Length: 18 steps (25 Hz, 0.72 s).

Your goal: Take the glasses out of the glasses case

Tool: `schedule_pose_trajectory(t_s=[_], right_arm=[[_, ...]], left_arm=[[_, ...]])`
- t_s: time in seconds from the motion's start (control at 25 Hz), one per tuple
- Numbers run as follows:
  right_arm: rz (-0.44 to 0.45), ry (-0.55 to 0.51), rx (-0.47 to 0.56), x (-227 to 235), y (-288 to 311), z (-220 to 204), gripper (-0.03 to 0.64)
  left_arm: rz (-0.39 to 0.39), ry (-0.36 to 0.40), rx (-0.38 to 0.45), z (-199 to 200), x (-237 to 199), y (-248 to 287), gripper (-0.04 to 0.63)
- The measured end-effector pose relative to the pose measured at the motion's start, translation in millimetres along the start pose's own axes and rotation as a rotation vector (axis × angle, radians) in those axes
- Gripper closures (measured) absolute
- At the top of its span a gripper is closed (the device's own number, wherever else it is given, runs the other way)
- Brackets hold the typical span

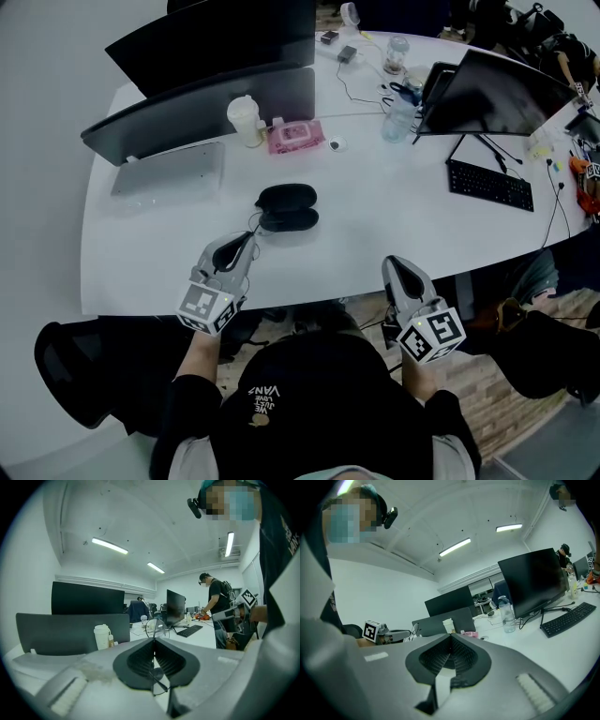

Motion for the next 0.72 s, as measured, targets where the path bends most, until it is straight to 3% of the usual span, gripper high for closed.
schedule_pose_trajectory(t_s=[0.72], right_arm=[[0.044, -0.006, -0.032, -34, 3, -17, 0.618]], left_arm=[[0.103, -0.132, -0.007, -33, -1, -69, 0.586]])
Point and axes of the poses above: the fingertips, and each gripper's own axes: y forward along the fingers, x to its right, z out of its top, the point moved 2 cm from there along -y, backward along the fingers, and after that the axes turned 3 degrees about -y, right-handed, at the moved point
